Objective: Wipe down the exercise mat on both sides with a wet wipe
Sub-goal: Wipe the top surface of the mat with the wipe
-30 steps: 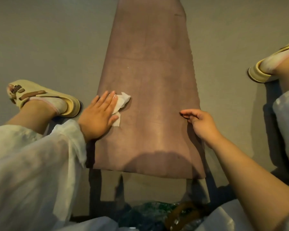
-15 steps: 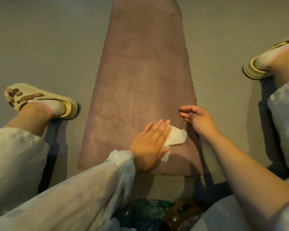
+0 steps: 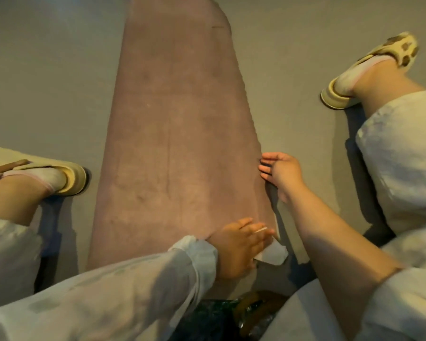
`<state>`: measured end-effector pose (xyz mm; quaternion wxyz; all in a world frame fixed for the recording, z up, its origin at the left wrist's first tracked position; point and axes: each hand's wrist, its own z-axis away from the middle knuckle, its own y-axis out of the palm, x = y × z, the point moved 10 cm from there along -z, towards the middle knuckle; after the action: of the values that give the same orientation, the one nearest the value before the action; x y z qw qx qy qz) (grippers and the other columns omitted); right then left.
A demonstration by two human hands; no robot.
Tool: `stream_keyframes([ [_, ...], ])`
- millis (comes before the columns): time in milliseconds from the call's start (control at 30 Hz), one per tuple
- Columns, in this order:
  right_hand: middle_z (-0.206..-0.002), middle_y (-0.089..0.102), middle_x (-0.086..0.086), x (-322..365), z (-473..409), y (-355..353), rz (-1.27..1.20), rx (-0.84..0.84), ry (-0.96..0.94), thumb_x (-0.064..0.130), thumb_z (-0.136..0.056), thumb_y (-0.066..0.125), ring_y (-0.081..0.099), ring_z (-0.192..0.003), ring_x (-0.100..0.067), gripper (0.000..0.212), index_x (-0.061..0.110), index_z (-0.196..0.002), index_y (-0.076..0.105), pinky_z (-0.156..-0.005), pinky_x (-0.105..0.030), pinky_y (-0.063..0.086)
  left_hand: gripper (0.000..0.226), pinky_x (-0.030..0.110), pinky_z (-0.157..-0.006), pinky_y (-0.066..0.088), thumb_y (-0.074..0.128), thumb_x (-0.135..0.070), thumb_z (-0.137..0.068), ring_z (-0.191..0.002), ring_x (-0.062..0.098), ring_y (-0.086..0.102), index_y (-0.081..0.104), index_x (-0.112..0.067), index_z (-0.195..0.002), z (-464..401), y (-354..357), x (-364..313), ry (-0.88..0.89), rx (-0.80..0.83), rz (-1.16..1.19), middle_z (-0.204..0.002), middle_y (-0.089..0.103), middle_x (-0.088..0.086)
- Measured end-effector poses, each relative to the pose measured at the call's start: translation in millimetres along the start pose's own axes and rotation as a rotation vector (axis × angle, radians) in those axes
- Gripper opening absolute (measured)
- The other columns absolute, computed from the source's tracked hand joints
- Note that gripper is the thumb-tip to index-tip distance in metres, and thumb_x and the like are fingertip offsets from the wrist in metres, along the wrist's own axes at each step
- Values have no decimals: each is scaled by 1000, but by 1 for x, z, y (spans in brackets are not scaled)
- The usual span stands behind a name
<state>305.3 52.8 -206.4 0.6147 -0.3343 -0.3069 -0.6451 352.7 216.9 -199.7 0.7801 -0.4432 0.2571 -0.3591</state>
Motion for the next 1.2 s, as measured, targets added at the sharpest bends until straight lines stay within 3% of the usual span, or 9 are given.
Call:
stream_keyframes([
  [233,-91,60,-13,8,-8,-13,-2,-119,-69,-14,-84,30,57,-79,-20,38,9,-95,58,-73,-30,48,62,43,-114,-9,18,-41,-101,-145,21,-7,-8,-12,-149,-36,-21,67,-277,71,-92,-158,-10,5],
  [300,-97,61,-17,12,-8,-19,48,-160,-107,-15,-83,32,56,-86,-24,39,9,-96,59,-84,-37,48,61,45,-114,-9,14,-41,-101,-145,21,-11,-10,-11,-149,-41,-32,97,-393,88,-145,-157,-13,5],
  [400,-103,63,-15,13,-7,-22,122,-194,-144,-14,-82,34,56,-89,-21,40,8,-100,62,-85,-34,46,61,47,-114,-9,13,-42,-101,-145,21,-12,-7,-10,-149,-31,-49,144,-574,93,-159,-157,-12,6],
  [533,-109,64,-10,16,3,-15,348,-210,-239,-8,-87,37,56,-96,-19,38,9,-107,64,-83,-24,39,60,46,-114,-9,16,-38,-100,-145,21,-10,-4,-10,-150,0,-73,199,-760,-43,-99,-158,-8,5],
  [733,-114,60,-12,28,33,35,590,-20,-484,-7,-90,41,56,-105,-23,34,5,-109,66,-86,-9,30,58,45,-115,-5,23,-32,-100,-145,21,-7,2,-13,-151,59,-77,239,-937,-327,104,-159,-4,1],
  [867,-113,62,-13,33,48,54,670,38,-597,-12,-85,43,56,-106,-30,37,4,-108,68,-94,-23,37,62,40,-115,-4,30,-23,-97,-145,21,-6,1,-10,-150,102,-42,248,-1027,-357,206,-159,-2,3],
  [967,-121,60,-12,36,54,65,767,61,-668,-9,-86,45,52,-112,-31,39,7,-115,65,-96,-18,29,64,34,-115,-5,33,-13,-94,-145,25,-5,1,-5,-149,132,-25,244,-1022,-424,242,-158,-4,10],
  [1067,-141,47,-3,28,59,81,883,142,-678,11,-97,44,38,-128,-24,37,18,-132,55,-100,-14,18,65,27,-115,-5,39,-1,-93,-145,23,-2,2,-10,-147,134,-37,225,-845,-591,344,-154,-5,6],
  [1200,-153,28,0,14,62,90,983,198,-653,28,-100,37,22,-138,-23,42,26,-142,40,-111,-26,15,57,19,-114,-11,40,-18,-99,-145,21,-4,11,-9,-148,108,-42,185,-650,-574,447,-156,0,8],
])
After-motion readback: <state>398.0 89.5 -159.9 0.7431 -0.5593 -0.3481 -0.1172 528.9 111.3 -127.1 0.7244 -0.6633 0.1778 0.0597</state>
